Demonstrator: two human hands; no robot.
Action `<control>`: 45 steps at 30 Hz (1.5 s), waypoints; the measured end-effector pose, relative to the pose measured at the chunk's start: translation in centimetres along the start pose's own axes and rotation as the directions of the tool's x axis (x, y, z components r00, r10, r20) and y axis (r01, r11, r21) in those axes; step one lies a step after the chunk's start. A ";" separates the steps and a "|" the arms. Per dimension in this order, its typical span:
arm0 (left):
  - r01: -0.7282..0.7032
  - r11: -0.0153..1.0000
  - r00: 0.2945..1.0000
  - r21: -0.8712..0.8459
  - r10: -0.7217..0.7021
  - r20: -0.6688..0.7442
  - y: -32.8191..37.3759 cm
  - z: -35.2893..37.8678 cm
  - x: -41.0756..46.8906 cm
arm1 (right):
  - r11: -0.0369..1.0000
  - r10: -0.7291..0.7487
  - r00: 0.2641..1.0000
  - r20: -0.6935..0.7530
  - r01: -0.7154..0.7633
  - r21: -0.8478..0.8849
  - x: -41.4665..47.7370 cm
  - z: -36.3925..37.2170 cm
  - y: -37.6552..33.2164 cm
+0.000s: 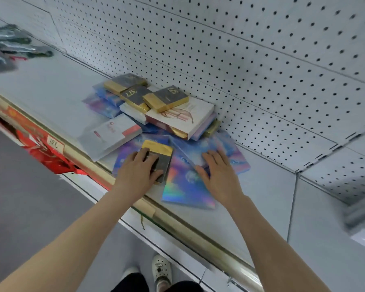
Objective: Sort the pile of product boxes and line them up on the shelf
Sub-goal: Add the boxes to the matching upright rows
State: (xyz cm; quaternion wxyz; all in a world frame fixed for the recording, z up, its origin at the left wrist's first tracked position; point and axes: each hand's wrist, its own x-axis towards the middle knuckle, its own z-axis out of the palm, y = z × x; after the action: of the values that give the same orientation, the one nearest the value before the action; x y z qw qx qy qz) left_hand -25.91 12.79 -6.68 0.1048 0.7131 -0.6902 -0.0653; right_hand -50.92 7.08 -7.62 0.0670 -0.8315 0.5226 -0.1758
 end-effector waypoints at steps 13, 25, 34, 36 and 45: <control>-0.096 0.995 0.991 -0.035 0.099 0.086 0.4 -0.2 1.9 | 0.569 0.791 0.611 0.043 -0.759 0.316 -2.5 -2.8 0.4; -0.041 0.787 0.999 -0.616 0.049 -0.003 2.0 -4.5 3.5 | 0.283 0.939 0.336 -0.079 -0.620 0.732 -4.1 -7.7 -0.8; 0.022 0.562 0.945 -0.827 0.259 0.202 7.9 -3.1 1.5 | 0.342 0.939 0.229 -0.255 -0.652 0.677 -15.6 -10.9 -5.0; 0.015 0.577 0.928 -0.817 0.296 0.226 9.6 -2.7 0.3 | 0.351 0.935 0.204 -0.289 -0.651 0.673 -18.0 -11.6 -5.6; -0.126 0.535 0.856 -0.835 0.484 0.182 19.6 -1.1 -6.7 | 0.314 0.916 0.068 -0.396 -0.736 0.600 -30.2 -15.5 -4.2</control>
State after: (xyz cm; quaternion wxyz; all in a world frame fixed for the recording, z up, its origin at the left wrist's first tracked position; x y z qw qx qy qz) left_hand -44.95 19.06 -1.26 0.2820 0.4250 -0.7079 -0.4887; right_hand -64.78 37.08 1.28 0.0559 -0.2264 0.8567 -0.4601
